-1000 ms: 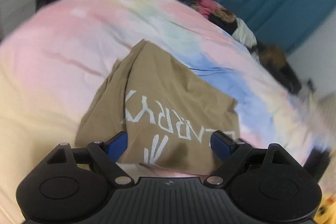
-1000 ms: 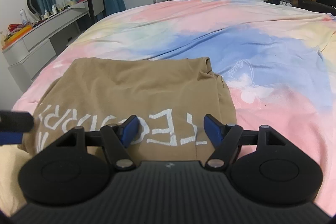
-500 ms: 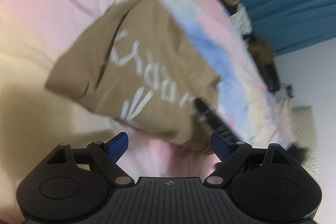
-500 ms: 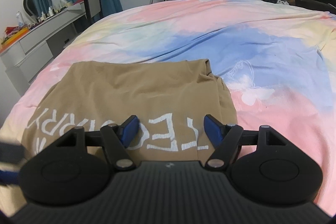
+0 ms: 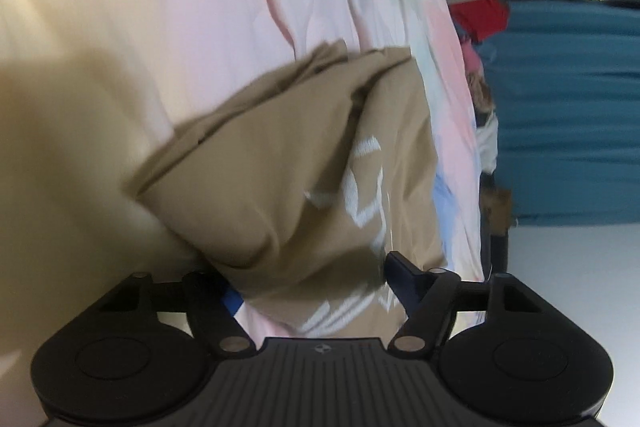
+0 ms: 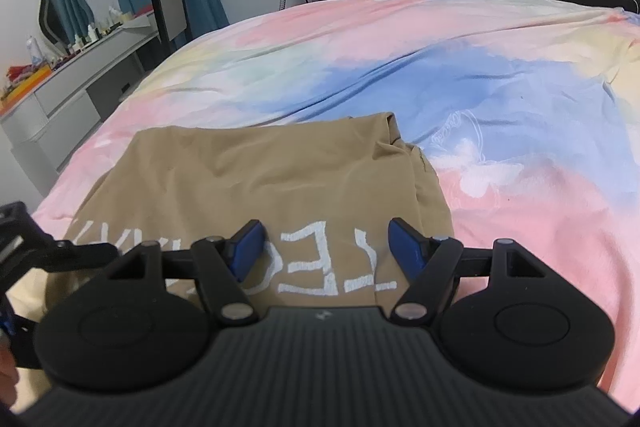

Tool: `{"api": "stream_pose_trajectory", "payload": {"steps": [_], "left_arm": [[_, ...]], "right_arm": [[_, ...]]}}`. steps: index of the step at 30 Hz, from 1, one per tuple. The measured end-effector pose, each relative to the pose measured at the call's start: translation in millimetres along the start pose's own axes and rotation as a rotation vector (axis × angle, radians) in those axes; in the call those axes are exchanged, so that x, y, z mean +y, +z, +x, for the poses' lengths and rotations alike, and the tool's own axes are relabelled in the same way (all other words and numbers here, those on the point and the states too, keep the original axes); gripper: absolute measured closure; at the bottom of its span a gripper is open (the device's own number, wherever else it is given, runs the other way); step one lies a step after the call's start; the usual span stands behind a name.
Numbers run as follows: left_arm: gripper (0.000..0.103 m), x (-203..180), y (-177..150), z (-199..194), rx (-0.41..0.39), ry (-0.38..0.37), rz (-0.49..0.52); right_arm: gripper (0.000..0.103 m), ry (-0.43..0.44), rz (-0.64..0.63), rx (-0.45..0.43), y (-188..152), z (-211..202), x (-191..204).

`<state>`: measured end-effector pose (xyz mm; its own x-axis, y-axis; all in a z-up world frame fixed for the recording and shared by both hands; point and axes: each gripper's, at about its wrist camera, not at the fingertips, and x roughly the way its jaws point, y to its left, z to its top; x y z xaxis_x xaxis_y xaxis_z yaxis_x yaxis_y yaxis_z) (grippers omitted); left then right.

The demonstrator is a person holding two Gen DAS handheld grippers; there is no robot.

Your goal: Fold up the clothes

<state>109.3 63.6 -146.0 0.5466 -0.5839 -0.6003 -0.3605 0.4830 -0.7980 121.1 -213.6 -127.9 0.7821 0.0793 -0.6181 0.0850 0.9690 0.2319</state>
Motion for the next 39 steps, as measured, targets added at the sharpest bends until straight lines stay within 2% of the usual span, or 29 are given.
{"api": "stream_pose_trajectory", "payload": {"steps": [4,10,13,16,20,23,25,27,30,34,39], "left_arm": [[0.045,-4,-4,-9,-0.038,-0.031,0.044],[0.044,-19,-11,-18,-0.076,-0.117,0.123],[0.041,-23,-16,-10,-0.069,-0.078,0.143],[0.041,-16,-10,4,-0.022,-0.014,0.113],[0.042,-12,-7,14,-0.009,-0.018,0.080],[0.046,-14,-8,16,-0.019,-0.009,0.083],[0.050,-16,-9,17,-0.026,-0.004,0.084],[0.052,-17,-10,18,-0.033,0.002,0.086],[0.058,-20,-11,19,-0.044,0.008,0.091],[0.069,-25,-9,10,-0.066,-0.014,0.125],[0.077,-32,-6,0,-0.094,-0.047,0.167]], "right_arm": [[0.033,0.010,0.043,0.001,2,-1,-6],[0.033,0.034,0.135,0.008,4,0,-18],[0.033,0.046,0.165,0.007,5,0,-22],[0.032,0.053,0.174,0.003,5,-1,-22],[0.032,0.070,0.189,-0.027,7,-9,-20],[0.030,0.171,0.254,-0.069,9,-26,-18],[0.030,0.290,0.344,-0.066,9,-35,-18],[0.030,0.412,0.442,-0.030,3,-38,-19],[0.030,0.543,0.579,0.055,-13,-31,-19],[0.031,0.623,0.803,0.198,-35,-1,-31],[0.031,0.680,0.941,0.224,-43,13,-41]]}}
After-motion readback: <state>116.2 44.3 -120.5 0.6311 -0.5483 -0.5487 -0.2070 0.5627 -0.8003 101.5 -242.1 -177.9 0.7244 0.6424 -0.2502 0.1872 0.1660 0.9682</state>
